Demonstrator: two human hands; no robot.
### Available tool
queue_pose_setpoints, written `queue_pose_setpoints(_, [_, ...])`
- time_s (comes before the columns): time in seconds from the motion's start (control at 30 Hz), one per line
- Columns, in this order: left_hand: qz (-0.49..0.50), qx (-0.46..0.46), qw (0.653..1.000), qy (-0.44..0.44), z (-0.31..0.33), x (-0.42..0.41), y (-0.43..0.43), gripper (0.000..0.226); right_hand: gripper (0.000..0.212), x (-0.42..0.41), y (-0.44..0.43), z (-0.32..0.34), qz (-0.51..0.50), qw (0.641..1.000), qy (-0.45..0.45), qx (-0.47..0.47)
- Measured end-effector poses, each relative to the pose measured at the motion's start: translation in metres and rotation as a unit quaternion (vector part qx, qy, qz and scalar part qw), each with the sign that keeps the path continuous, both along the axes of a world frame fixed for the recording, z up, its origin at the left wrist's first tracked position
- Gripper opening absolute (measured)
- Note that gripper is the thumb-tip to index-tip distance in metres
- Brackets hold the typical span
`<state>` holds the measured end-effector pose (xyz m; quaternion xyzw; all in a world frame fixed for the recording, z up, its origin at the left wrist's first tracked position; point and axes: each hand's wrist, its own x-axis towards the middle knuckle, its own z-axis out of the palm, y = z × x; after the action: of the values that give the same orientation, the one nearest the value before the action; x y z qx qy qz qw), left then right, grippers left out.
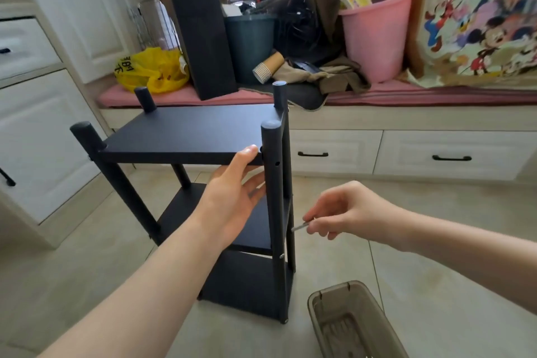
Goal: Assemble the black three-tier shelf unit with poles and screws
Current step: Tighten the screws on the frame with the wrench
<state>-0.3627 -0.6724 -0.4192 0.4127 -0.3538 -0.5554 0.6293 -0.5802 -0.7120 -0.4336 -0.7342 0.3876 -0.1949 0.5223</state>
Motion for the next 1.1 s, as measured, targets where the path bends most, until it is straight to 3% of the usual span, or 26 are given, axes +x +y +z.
queue_pose_setpoints(0.13, [0.002, -0.002, 1.000, -0.018, 0.001, 0.000, 0.001, 0.043, 0.009, 0.009, 0.014, 0.020, -0.068, 0.989, -0.127, 0.020])
queue_pose_setpoints(0.37, [0.010, 0.003, 1.000, -0.011, -0.001, 0.001, 0.000, 0.054, 0.012, 0.022, 0.021, 0.043, -0.119, 0.961, -0.215, -0.129])
queue_pose_setpoints(0.7, [0.022, 0.004, 1.000, -0.015, -0.004, -0.002, -0.002, 0.049, 0.017, 0.031, 0.027, 0.040, -0.150, 0.943, -0.160, -0.248])
queue_pose_setpoints(0.83, [0.025, 0.003, 1.000, -0.016, -0.004, -0.003, -0.003, 0.059, 0.020, 0.035, 0.029, 0.038, -0.154, 0.935, -0.121, -0.295])
queue_pose_setpoints(1.1, [0.029, -0.005, 0.999, -0.038, -0.006, -0.002, -0.005, 0.066, 0.022, 0.043, 0.021, 0.036, -0.160, 0.938, -0.158, -0.266])
